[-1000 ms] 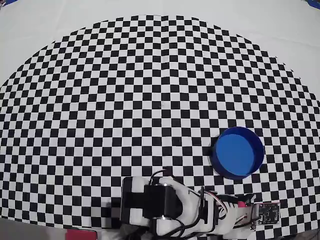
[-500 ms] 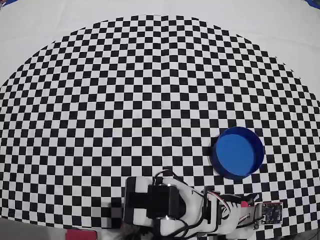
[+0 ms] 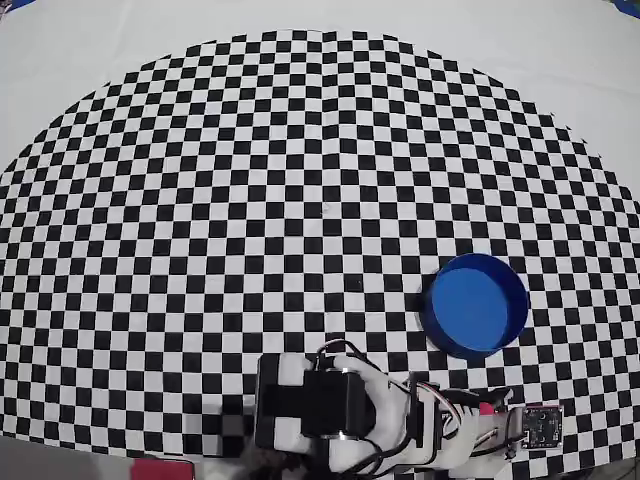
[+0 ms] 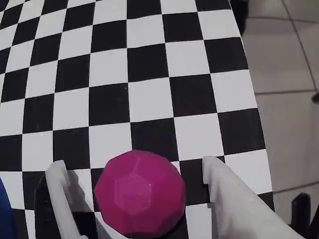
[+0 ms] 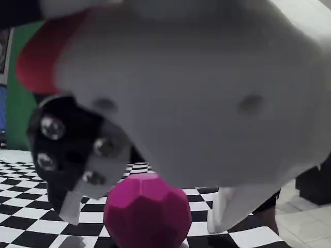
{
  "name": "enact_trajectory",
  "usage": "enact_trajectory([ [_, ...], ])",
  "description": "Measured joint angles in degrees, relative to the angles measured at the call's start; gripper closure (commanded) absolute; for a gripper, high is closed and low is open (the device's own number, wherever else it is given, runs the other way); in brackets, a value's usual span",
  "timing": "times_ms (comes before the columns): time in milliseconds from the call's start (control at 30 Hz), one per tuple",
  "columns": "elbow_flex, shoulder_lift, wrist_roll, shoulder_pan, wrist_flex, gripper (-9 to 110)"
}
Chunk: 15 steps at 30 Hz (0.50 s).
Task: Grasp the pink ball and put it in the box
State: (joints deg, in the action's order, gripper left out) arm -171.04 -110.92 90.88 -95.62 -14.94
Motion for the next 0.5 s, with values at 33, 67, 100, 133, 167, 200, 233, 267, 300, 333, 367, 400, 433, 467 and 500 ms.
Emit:
enact_trajectory([
  [33,0.0,0.0,0.0,0.0,0.0,70],
  [67,0.0,0.0,0.0,0.0,0.0,70],
  [100,0.0,0.0,0.0,0.0,0.0,70],
  [133,0.0,0.0,0.0,0.0,0.0,70],
  [167,0.0,0.0,0.0,0.0,0.0,70],
  [200,0.0,0.0,0.0,0.0,0.0,70],
  [233,0.0,0.0,0.0,0.0,0.0,70],
  [267,0.0,0.0,0.0,0.0,0.0,70],
  [300,0.0,0.0,0.0,0.0,0.0,70],
  [333,0.0,0.0,0.0,0.0,0.0,70],
  [367,0.0,0.0,0.0,0.0,0.0,71],
  [400,0.0,0.0,0.0,0.0,0.0,72],
  [433,0.0,0.0,0.0,0.0,0.0,73],
  [467,0.0,0.0,0.0,0.0,0.0,73],
  [500,0.0,0.0,0.0,0.0,0.0,75],
])
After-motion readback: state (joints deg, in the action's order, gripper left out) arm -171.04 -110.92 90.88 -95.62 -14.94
